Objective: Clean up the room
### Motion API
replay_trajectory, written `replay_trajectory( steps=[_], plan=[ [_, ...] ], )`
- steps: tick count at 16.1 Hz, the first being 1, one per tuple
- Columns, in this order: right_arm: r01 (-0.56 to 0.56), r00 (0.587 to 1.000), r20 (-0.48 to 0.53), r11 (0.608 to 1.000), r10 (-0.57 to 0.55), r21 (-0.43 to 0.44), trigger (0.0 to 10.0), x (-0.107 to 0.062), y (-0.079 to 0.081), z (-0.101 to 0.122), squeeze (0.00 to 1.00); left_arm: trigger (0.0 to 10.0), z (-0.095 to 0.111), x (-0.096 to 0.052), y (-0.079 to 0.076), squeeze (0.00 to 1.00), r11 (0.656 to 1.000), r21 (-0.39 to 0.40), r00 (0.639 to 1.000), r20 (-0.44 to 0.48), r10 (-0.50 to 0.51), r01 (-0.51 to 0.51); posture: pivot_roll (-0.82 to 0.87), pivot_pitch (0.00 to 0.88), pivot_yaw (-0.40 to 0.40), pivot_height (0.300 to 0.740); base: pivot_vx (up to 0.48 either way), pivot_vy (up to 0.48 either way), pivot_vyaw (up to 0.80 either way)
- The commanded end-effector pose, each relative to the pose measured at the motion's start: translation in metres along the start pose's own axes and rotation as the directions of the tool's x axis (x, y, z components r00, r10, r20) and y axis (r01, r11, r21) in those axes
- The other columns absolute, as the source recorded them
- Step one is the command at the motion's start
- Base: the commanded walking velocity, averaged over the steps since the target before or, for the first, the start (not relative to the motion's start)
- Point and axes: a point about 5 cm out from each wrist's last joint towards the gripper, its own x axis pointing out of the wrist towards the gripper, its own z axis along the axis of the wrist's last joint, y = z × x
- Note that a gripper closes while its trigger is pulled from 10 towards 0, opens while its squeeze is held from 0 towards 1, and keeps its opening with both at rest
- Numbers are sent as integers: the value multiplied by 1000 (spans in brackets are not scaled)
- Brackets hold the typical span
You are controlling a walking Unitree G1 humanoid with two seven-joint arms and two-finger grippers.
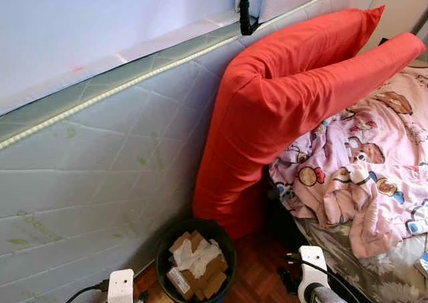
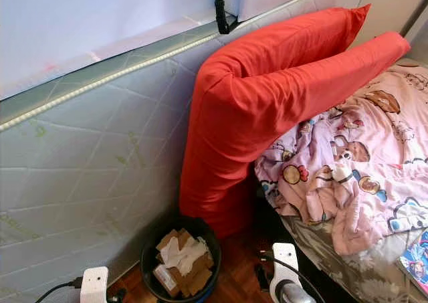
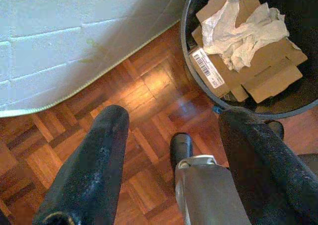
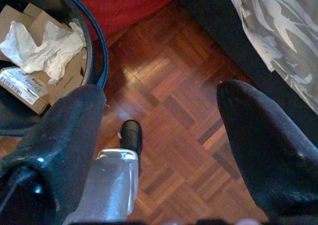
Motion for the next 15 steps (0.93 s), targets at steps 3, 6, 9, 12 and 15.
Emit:
replay_trajectory(
  steps=[3, 6, 9, 12, 15],
  plan=[
    [8, 1000, -5, 1000, -8, 17, 10000, -1, -3, -3, 0, 10000, -10, -3, 2, 0, 1000, -9, 999, -42, 4, -4, 48, 123, -37, 740, 0, 0, 0],
    [11, 1000, -5, 1000, -11, 20, 10000, -1, -3, -3, 0, 10000, -10, -2, 1, 0, 1000, -10, 999, -43, 2, -2, 48, 127, -38, 740, 0, 0, 0],
    [12, 1000, -11, 1000, -12, 11, 10000, -1, -4, -3, 0, 10000, -11, -2, 0, 0, 1000, -10, 999, -43, 2, -2, 49, 130, -39, 740, 0, 0, 0],
    [16, 1000, -12, 1000, -15, 16, 10000, -1, -4, -4, 0, 10000, -8, -2, -3, 0, 1000, -8, 999, -36, -1, 0, 49, 131, -39, 740, 0, 0, 0],
    [18, 1000, -10, 1000, -18, 19, 10000, -1, -4, -3, 0, 10000, -7, -1, -4, 0, 1000, -1, 1000, -28, -2, 2, 49, 130, -39, 740, 0, 0, 0]
  ],
)
